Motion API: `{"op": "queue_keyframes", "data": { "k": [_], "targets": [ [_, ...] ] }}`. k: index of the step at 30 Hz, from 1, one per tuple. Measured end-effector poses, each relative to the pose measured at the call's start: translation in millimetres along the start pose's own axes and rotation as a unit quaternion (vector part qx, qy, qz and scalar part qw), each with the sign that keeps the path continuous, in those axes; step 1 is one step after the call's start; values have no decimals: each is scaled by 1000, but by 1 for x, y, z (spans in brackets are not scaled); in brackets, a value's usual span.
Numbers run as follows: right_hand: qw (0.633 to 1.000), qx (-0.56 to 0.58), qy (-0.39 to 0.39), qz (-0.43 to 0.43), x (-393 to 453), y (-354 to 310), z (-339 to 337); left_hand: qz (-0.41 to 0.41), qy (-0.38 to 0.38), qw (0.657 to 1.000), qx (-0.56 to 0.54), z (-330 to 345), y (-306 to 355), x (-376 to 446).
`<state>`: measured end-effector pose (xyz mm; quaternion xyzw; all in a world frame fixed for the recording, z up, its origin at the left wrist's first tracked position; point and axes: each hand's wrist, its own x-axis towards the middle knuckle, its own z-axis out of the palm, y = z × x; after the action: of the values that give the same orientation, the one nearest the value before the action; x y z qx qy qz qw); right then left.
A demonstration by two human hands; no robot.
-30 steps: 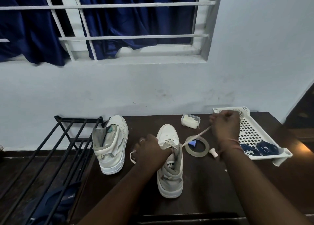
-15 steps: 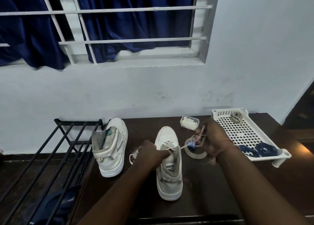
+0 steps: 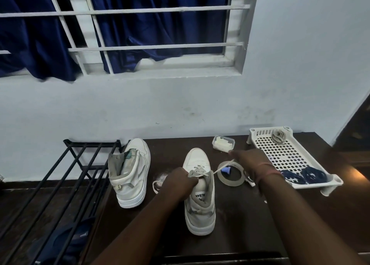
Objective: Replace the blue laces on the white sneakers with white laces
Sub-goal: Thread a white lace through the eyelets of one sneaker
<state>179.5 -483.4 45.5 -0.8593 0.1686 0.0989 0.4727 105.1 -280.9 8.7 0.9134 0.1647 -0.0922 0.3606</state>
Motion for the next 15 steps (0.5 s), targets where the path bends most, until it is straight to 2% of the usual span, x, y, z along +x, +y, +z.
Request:
{"op": "queue_keyframes", "data": {
  "k": [1,5,8,11,13,15],
  "targets": [
    [999,-44,9,-3,0,2,0,1,-5,1000,1,1,1,0],
    [971,-231,-62,-1,-12,5,9,-21,-8,1000,-16,2,-1,3],
    [907,-382,-148,-93,-23,0,14,-39,-56,994,-83,-6,-4,5],
    [888,-371,-229,-145,-31,-3,15,-92,-103,967,-215,-20,-5,12],
    [896,-327,-263,-147,-28,2,18,-85,-82,976,-185,-31,-7,16],
    [905,-306,-247,-162,-22,7,21,-52,-76,989,-111,-37,-11,20]
  ]
}}
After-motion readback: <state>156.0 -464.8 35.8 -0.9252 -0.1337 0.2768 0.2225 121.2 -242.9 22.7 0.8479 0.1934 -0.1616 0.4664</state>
